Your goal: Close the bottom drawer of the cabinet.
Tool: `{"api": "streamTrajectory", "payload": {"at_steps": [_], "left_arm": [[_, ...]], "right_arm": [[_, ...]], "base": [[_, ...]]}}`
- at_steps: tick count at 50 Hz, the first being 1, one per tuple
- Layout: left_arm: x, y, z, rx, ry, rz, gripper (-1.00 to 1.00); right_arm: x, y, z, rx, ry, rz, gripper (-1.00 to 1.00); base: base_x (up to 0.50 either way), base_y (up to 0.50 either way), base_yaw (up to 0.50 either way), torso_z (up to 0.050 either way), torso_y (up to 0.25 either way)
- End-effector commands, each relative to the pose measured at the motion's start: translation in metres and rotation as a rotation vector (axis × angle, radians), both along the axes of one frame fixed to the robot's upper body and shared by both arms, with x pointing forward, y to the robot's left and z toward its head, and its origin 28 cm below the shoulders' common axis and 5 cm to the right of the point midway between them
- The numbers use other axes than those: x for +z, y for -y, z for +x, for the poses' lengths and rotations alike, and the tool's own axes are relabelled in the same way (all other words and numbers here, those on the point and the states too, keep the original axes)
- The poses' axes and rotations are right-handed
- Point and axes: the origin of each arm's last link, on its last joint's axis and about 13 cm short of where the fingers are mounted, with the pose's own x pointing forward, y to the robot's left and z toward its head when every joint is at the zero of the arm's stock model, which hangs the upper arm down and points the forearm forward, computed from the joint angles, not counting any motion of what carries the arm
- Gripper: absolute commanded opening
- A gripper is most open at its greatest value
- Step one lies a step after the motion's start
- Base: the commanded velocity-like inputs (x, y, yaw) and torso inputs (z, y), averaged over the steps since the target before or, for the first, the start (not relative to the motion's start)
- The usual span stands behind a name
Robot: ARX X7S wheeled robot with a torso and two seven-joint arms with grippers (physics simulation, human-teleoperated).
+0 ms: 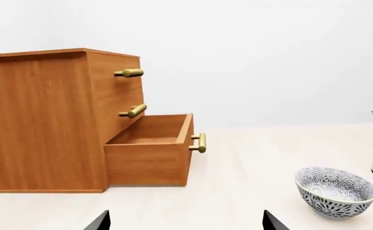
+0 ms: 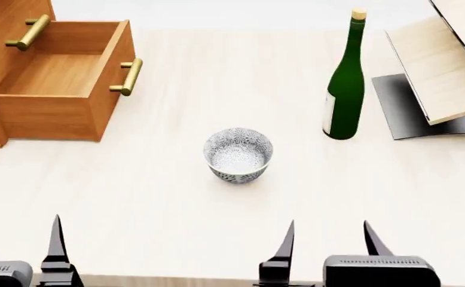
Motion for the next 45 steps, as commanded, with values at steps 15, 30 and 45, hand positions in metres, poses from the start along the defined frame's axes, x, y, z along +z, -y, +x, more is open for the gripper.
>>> {"api": "streamTrajectory", "payload": {"at_steps": [15, 30, 45], "left_arm": [[0.0075, -0.0074, -0.0020, 0.017, 0.011, -0.013, 1.00], [0.0075, -0.0055, -0.0013, 0.015, 0.014, -0.009, 1.00], [0.0071, -0.0035, -0.0007, 0.010, 0.015, -0.009, 1.00]], "right_arm": [[0.0046, -0.0009, 0.0016, 0.014, 0.019, -0.046, 1.00], [0.0053, -0.0007, 0.0008, 0.010, 0.012, -0.033, 1.00], [0.0015, 0.0016, 0.0015, -0.003, 0.009, -0.022, 1.00]], "base": [[0.00, 0.21, 0.00, 0.000, 0.000], [0.00, 0.50, 0.00, 0.000, 0.000], [0.00, 0.50, 0.00, 0.000, 0.000]]}}
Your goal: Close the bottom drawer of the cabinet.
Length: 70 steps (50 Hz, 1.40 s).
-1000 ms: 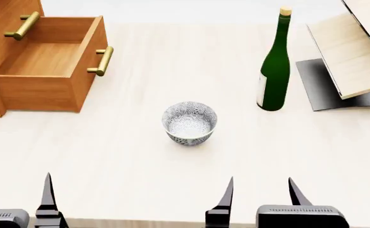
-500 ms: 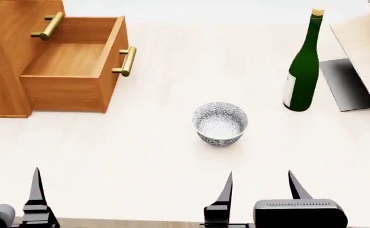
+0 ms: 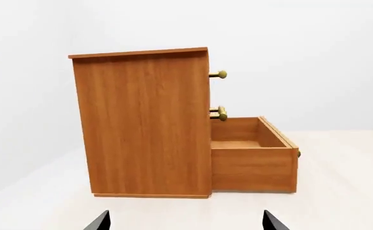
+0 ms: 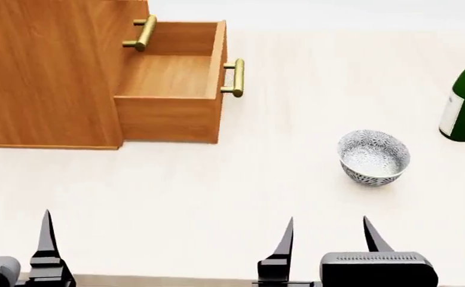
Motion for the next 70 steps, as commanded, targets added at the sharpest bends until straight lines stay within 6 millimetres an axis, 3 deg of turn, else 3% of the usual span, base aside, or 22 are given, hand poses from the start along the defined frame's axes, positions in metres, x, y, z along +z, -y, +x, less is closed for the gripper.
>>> {"api": "streamTrajectory", "payload": {"at_steps": [1, 37, 51, 70], "left_arm": [[0.0004, 0.0013, 0.0004, -0.003, 0.002, -0.001, 1.00], [-0.0028, 0.0025, 0.0023, 0.000, -0.006, 0.010, 1.00], [-0.0051, 0.0021, 0.0023, 0.004, -0.009, 0.008, 1.00], [-0.0059, 0.0034, 0.0027, 0.006, -0.011, 0.008, 1.00]], "right_arm": [[-0.0017, 0.0015, 0.0001, -0.008, -0.002, 0.006, 1.00], [-0.0012, 0.0038, 0.0004, -0.024, -0.002, 0.024, 1.00], [0.0011, 0.0058, 0.0019, -0.036, -0.013, 0.093, 1.00], [0.0062, 0.0053, 0.0024, -0.020, -0.012, 0.090, 1.00]], "base": [[0.00, 0.50, 0.00, 0.000, 0.000], [0.00, 0.50, 0.00, 0.000, 0.000], [0.00, 0.00, 0.00, 0.000, 0.000], [0.50, 0.00, 0.00, 0.000, 0.000]]}}
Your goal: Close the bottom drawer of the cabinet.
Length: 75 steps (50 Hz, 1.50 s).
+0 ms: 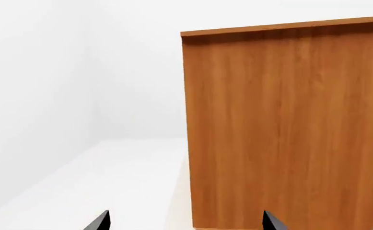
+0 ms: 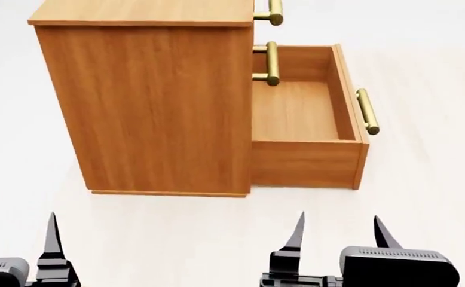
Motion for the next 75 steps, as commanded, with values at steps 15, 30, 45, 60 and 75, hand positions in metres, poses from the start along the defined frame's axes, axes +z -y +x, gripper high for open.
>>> {"api": "streamTrajectory", "payload": {"at_steps": [15, 30, 45, 60, 75], "left_arm": [[-0.001, 0.001, 0.000, 0.002, 0.000, -0.005, 1.00], [-0.003, 0.001, -0.001, -0.001, -0.007, -0.008, 1.00], [-0.005, 0.000, -0.002, 0.004, -0.010, -0.009, 1.00], [-0.008, -0.001, -0.002, 0.005, -0.013, -0.016, 1.00], [-0.010, -0.002, -0.002, 0.008, -0.017, -0.016, 1.00]], "right_arm": [[0.002, 0.000, 0.001, -0.001, 0.001, 0.002, 1.00], [0.002, 0.001, 0.001, -0.033, 0.011, -0.016, 1.00], [0.059, 0.007, -0.008, -0.075, 0.027, -0.080, 1.00], [0.096, 0.048, 0.008, -0.140, 0.030, -0.101, 1.00], [0.065, 0.092, 0.020, -0.214, -0.012, -0.155, 1.00]], "base": [[0.50, 0.00, 0.00, 0.000, 0.000], [0.49, 0.00, 0.00, 0.000, 0.001], [0.00, 0.00, 0.00, 0.000, 0.000], [0.00, 0.00, 0.00, 0.000, 0.000], [0.00, 0.00, 0.00, 0.000, 0.000]]}}
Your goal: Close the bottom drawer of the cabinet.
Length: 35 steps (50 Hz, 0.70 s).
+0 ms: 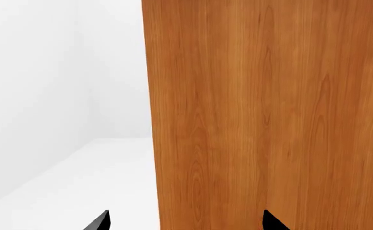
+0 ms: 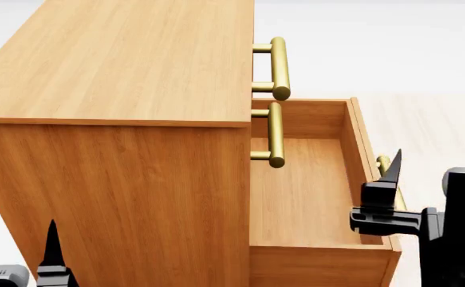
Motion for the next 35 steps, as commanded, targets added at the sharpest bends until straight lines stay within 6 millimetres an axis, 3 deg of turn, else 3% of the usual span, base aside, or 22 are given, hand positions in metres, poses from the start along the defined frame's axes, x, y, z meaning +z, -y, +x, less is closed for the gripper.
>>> {"api": "streamTrajectory", "payload": {"at_steps": [1, 18, 35], "left_arm": [[-0.001, -0.001, 0.000, 0.002, -0.002, -0.001, 1.00], [-0.003, -0.002, -0.001, 0.005, -0.004, 0.000, 1.00], [-0.007, -0.001, -0.004, 0.005, -0.010, 0.007, 1.00]], "right_arm": [[-0.017, 0.028, 0.007, -0.046, -0.033, -0.010, 1.00], [-0.070, 0.054, 0.008, -0.090, -0.129, 0.038, 1.00], [-0.110, 0.059, 0.002, -0.075, -0.175, 0.074, 1.00]], "base": [[0.00, 0.00, 0.00, 0.000, 0.000], [0.00, 0.00, 0.00, 0.000, 0.000], [0.00, 0.00, 0.00, 0.000, 0.000]]}}
